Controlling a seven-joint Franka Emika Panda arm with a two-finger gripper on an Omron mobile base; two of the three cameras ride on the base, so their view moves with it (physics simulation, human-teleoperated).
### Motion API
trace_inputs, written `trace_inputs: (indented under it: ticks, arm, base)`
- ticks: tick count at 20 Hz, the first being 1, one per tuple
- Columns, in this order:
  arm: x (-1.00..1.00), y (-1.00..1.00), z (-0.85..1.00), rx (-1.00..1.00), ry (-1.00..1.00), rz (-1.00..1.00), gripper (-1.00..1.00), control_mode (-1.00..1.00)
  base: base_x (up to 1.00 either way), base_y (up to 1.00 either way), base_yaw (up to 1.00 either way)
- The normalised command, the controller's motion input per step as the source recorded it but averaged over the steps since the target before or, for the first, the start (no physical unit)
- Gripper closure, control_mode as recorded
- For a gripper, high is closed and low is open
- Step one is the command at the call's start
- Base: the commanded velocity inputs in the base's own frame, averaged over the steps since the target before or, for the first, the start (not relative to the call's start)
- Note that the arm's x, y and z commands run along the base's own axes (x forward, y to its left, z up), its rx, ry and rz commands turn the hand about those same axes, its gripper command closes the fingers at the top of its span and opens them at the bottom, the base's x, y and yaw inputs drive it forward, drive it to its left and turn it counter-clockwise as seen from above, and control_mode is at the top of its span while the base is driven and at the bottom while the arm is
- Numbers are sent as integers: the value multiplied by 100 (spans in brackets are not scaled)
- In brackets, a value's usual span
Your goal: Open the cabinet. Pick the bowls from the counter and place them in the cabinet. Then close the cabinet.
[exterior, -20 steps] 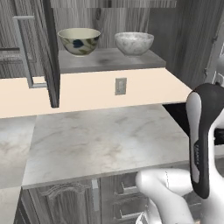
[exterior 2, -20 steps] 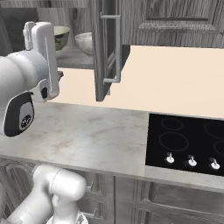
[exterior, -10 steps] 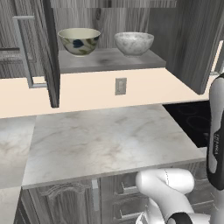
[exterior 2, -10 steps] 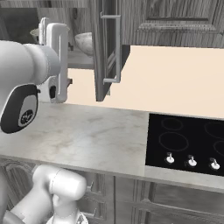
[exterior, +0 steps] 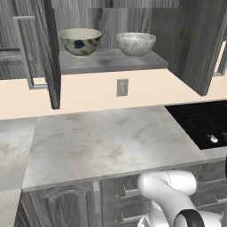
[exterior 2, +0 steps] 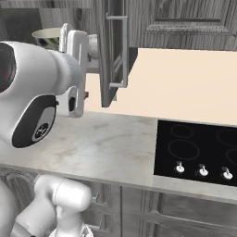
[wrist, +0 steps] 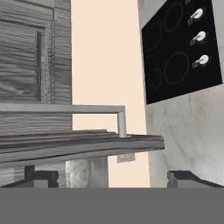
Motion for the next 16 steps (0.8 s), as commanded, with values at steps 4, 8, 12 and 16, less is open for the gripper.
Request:
trace_inputs:
  ticks: [4,8,12,16]
  arm:
    - [-4,-23,-35,0,-2,12,-100,-100]
    - [-1,-15,-51,2,-7,16,-100,-100]
    - [0,-16,-31,2,-18,18,-100,-100]
    - [6,-18,-19,3,-16,16,-100,-100]
  base:
    - [0,0,0]
    - [0,0,0]
    - [0,0,0]
    - [0,0,0]
